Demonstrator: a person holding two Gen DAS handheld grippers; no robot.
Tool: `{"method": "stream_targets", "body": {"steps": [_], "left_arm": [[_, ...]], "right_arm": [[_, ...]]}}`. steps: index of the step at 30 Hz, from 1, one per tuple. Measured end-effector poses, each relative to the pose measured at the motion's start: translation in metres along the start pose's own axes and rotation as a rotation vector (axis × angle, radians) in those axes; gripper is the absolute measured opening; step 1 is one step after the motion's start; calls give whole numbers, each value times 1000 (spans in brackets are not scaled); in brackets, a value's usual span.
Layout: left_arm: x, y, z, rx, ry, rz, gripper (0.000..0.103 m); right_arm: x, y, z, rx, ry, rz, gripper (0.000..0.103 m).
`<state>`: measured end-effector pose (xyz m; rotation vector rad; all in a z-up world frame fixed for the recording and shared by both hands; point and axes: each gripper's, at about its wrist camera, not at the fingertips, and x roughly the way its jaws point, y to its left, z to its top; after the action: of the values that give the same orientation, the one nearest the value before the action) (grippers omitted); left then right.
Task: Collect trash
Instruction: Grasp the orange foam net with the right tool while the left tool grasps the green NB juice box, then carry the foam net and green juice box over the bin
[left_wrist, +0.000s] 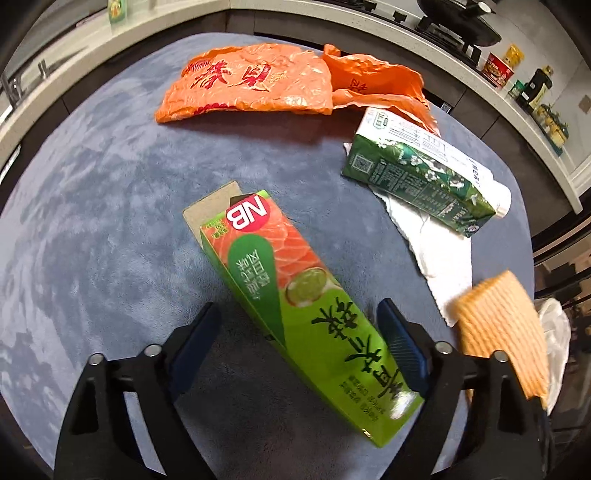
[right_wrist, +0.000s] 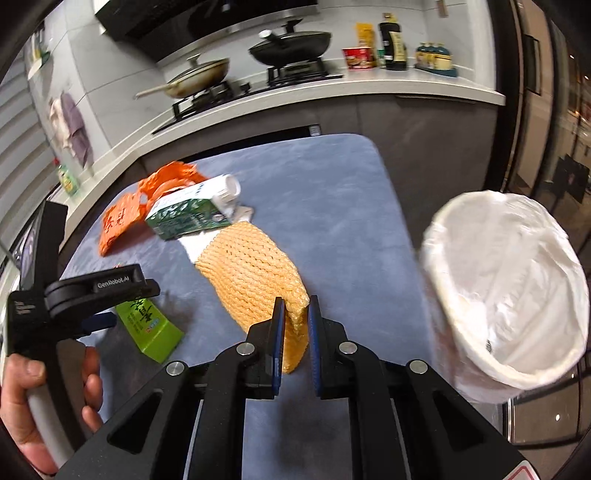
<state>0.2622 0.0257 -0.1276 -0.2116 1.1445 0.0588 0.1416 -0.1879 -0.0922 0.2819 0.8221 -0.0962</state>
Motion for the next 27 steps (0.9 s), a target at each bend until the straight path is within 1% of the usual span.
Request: {"method": "stream_targets", "body": {"steps": [1, 4, 11, 12, 13, 16, 22, 27], "left_arm": [[-1, -2, -1, 3, -3, -1, 72], [-5, -8, -5, 26, -4, -3, 61], [-15, -3, -26, 87, 0, -20, 48], [-18, 0, -29, 91, 3, -23, 41], [-19, 0, -31, 97, 9, -26, 37], [-25, 1, -40, 118, 20, -48, 37], [-38, -5, -59, 170, 14, -65, 37], [-59, -25, -72, 247, -22, -89, 37]], "right_arm": [[-3, -3, 0, 6, -2, -2, 11], [-10, -11, -2, 26, -9, -6, 11], [-25, -20, -9, 43, -23, 2, 11], [-27, -21, -10, 48, -25, 5, 11], [-29, -22, -10, 51, -28, 5, 11], [-37, -25, -11, 54, -43, 5, 11], [-55, -32, -11, 71, -77, 4, 11], [-74, -42, -12, 91, -114, -8, 11]]}}
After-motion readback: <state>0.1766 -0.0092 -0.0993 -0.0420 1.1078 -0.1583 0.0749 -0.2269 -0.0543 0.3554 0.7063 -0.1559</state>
